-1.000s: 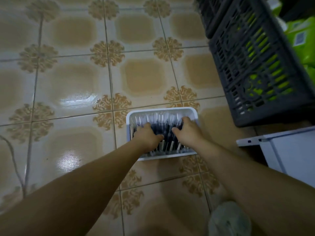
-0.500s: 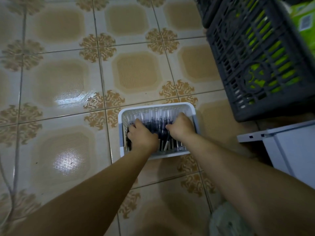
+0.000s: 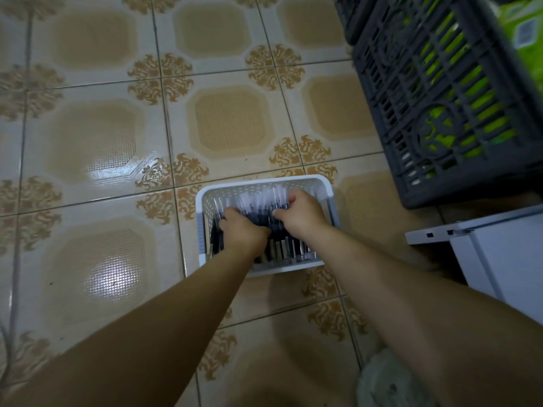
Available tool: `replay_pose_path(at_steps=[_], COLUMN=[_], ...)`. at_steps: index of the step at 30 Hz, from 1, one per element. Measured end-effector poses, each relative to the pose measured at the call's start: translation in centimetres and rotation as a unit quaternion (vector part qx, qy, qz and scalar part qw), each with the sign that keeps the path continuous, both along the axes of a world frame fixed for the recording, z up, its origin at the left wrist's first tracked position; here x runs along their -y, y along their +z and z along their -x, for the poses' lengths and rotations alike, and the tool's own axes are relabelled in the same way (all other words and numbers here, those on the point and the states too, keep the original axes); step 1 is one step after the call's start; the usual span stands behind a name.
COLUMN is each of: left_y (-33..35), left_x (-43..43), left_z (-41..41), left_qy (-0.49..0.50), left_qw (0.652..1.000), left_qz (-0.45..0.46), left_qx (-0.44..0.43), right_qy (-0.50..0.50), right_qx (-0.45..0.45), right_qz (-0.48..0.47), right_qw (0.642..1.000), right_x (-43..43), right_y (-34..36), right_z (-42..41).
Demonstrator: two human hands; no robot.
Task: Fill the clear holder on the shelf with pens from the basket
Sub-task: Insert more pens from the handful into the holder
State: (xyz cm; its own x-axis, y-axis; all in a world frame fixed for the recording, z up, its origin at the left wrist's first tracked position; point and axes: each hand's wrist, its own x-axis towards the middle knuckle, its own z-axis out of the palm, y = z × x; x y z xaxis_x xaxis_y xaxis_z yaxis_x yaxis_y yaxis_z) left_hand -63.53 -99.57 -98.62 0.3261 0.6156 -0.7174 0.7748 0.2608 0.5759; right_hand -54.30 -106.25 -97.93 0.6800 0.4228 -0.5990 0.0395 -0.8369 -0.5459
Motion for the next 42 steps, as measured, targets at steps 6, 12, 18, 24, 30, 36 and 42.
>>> replay_pose_path(at_steps=[6, 12, 18, 24, 30, 36, 42], left_y=[-0.4, -0.7, -0.4, 0.1, 3.1, 12.5, 26.2], left_x=[0.4, 0.1, -0.1, -1.0, -1.5, -1.5, 1.2], left_z=[0.6, 0.7, 1.4, 1.6, 1.4, 0.5, -0.4], left_qy=[0.035, 0.032, -0.018, -0.037, -0.085, -0.135, -0.183], left_qw=[0.993, 0.985, 0.975, 0.974, 0.968, 0.955, 0.932], left_qz=[0.050, 0.093, 0.099, 0.109, 0.089, 0.057, 0.014], left_qx=[0.104, 0.143, 0.199, 0.195, 0.221, 0.258, 0.312], right_qy=[-0.020, -0.086, -0.102, -0.123, -0.122, -0.142, -0.152], right_qx=[-0.050, -0.128, -0.159, -0.162, -0.131, -0.063, 0.031], right_qz=[-0.047, -0.090, -0.148, -0.188, -0.217, -0.250, -0.290], right_qw=[0.997, 0.984, 0.971, 0.961, 0.960, 0.956, 0.944], right_x=[0.1, 0.2, 0.4, 0.7, 0.9, 1.9, 5.5], right_y=[0.4, -0.1, 0.0, 0.6, 3.5, 12.3, 25.9], right_z=[-0.5, 0.1, 0.4, 0.4, 0.5, 0.6, 0.7])
